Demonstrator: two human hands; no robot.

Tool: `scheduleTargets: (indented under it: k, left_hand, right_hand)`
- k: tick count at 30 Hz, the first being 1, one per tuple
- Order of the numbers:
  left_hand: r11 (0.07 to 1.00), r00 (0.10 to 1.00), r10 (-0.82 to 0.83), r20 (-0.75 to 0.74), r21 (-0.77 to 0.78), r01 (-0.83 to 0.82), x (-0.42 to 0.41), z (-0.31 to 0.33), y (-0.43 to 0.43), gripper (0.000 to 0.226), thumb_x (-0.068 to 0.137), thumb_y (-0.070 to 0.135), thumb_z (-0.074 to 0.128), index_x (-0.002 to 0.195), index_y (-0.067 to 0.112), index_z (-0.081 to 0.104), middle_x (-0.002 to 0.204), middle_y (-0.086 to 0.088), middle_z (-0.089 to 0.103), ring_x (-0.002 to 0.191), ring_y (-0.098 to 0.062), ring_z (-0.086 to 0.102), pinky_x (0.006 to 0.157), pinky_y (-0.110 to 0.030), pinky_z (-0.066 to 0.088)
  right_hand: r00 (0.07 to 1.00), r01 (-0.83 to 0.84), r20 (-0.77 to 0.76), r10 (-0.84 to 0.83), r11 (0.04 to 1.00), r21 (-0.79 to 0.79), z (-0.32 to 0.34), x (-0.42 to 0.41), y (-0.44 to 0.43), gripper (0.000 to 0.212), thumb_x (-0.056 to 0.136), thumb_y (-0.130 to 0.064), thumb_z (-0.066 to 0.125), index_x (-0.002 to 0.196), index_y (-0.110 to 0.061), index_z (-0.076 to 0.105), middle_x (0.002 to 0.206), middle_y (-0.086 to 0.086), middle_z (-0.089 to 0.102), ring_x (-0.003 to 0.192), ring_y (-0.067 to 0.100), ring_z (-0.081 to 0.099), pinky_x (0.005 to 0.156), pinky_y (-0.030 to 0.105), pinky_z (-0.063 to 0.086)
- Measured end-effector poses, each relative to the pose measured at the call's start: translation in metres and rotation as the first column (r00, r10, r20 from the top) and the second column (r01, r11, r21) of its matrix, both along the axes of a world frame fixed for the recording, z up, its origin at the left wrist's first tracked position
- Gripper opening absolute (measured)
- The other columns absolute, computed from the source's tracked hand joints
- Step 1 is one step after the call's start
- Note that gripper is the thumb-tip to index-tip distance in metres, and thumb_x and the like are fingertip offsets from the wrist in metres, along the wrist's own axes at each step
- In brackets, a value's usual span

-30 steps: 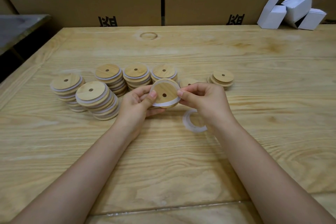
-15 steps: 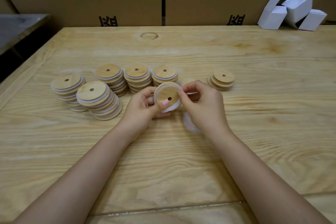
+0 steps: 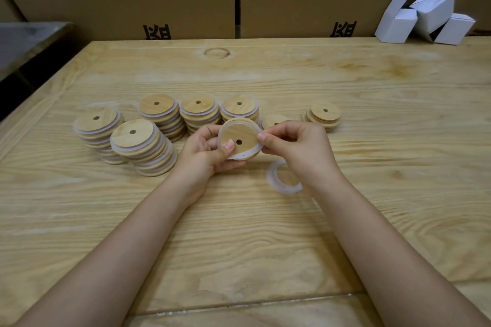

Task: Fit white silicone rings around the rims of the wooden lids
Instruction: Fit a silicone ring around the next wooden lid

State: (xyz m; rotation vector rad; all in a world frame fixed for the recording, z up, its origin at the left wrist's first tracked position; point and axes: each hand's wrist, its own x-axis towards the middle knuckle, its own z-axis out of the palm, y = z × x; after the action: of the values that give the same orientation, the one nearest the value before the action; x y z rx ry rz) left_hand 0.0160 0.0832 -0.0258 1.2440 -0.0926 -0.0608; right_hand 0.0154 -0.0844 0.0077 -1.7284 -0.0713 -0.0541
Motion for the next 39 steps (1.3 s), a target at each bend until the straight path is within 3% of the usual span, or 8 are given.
scheduleTargets:
  k: [3, 10, 13, 17, 23, 26, 30, 39]
  left_hand:
    - [1.000, 1.000, -0.027, 0.003, 0.003, 0.027, 0.000, 0.002, 0.001, 0.023, 0.078, 0.006, 0.058, 0.100, 0.006, 0.052, 0.080, -0.003, 0.072, 0.076, -0.016, 0.070, 0.061, -0.027, 0.057]
    - [0.996, 0.998, -0.061, 0.028, 0.063, 0.059, -0.002, 0.000, -0.001, 0.030, 0.077, 0.004, 0.061, 0.103, 0.011, 0.047, 0.102, -0.008, 0.063, 0.087, -0.012, 0.067, 0.070, -0.029, 0.058]
    - [0.987, 0.994, -0.101, 0.037, 0.131, 0.095, -0.004, -0.001, -0.006, 0.035, 0.073, 0.011, 0.065, 0.105, 0.011, 0.049, 0.100, -0.003, 0.062, 0.088, -0.011, 0.066, 0.070, -0.033, 0.058]
    - [0.994, 0.997, -0.072, 0.016, 0.086, 0.070, -0.004, 0.000, -0.009, 0.030, 0.076, 0.016, 0.062, 0.104, 0.009, 0.053, 0.097, -0.004, 0.063, 0.086, -0.011, 0.067, 0.065, -0.031, 0.058]
    - [0.996, 0.999, -0.040, 0.015, 0.076, 0.038, -0.002, -0.004, -0.007, 0.023, 0.079, 0.013, 0.061, 0.099, 0.011, 0.050, 0.101, -0.008, 0.062, 0.090, -0.018, 0.066, 0.068, -0.031, 0.058]
    - [0.999, 1.000, -0.028, 0.013, 0.037, 0.027, -0.001, -0.003, -0.006, 0.017, 0.082, 0.012, 0.058, 0.097, 0.011, 0.051, 0.098, -0.006, 0.065, 0.086, -0.018, 0.069, 0.065, -0.029, 0.057]
    - [0.999, 0.999, -0.036, -0.002, -0.010, 0.036, -0.001, -0.002, -0.004, 0.013, 0.087, 0.008, 0.054, 0.099, 0.010, 0.053, 0.090, -0.001, 0.070, 0.081, -0.014, 0.070, 0.058, -0.023, 0.056]
    - [0.993, 0.993, -0.117, -0.010, 0.004, 0.117, -0.001, 0.002, 0.000, 0.029, 0.078, 0.015, 0.062, 0.104, 0.008, 0.051, 0.099, -0.009, 0.064, 0.089, -0.021, 0.068, 0.060, -0.029, 0.057]
  right_hand:
    - [1.000, 0.005, -0.009, -0.005, 1.000, 0.028, -0.002, -0.001, 0.000, 0.006, 0.077, -0.010, 0.074, 0.073, -0.013, 0.071, 0.073, 0.003, 0.071, 0.072, 0.019, 0.068, 0.077, 0.034, 0.058]
    - [0.988, 0.090, 0.140, -0.068, 0.983, -0.160, -0.008, -0.002, 0.008, 0.017, 0.081, -0.011, 0.069, 0.074, -0.025, 0.062, 0.080, -0.005, 0.069, 0.076, 0.014, 0.068, 0.073, 0.031, 0.054]
    - [0.973, 0.125, 0.217, -0.084, 0.975, -0.185, -0.010, -0.006, 0.011, 0.012, 0.082, -0.010, 0.067, 0.079, -0.022, 0.066, 0.079, -0.008, 0.069, 0.073, 0.008, 0.066, 0.071, 0.031, 0.055]
    - [0.945, 0.160, 0.317, -0.074, 0.954, -0.252, -0.011, -0.007, 0.013, 0.005, 0.081, -0.013, 0.068, 0.083, -0.019, 0.069, 0.076, -0.008, 0.069, 0.069, 0.005, 0.064, 0.068, 0.026, 0.052]
    - [0.973, 0.150, 0.208, -0.105, 0.966, -0.213, -0.011, -0.005, 0.012, 0.010, 0.080, -0.015, 0.071, 0.074, -0.023, 0.068, 0.073, -0.010, 0.068, 0.070, 0.005, 0.066, 0.073, 0.027, 0.054]
    - [0.995, 0.085, 0.065, -0.081, 0.994, -0.062, -0.008, -0.002, 0.008, 0.012, 0.079, -0.010, 0.072, 0.071, -0.019, 0.070, 0.074, 0.001, 0.071, 0.075, 0.017, 0.069, 0.076, 0.031, 0.056]
    - [0.999, 0.015, -0.049, -0.006, 0.985, 0.173, -0.003, -0.004, 0.007, 0.011, 0.079, -0.001, 0.070, 0.072, -0.009, 0.070, 0.073, 0.006, 0.070, 0.073, 0.016, 0.069, 0.068, 0.023, 0.056]
    - [0.999, -0.029, -0.028, 0.034, 0.987, 0.156, -0.003, -0.003, 0.005, 0.006, 0.079, -0.001, 0.070, 0.075, -0.005, 0.070, 0.071, 0.005, 0.069, 0.070, 0.013, 0.067, 0.066, 0.020, 0.055]
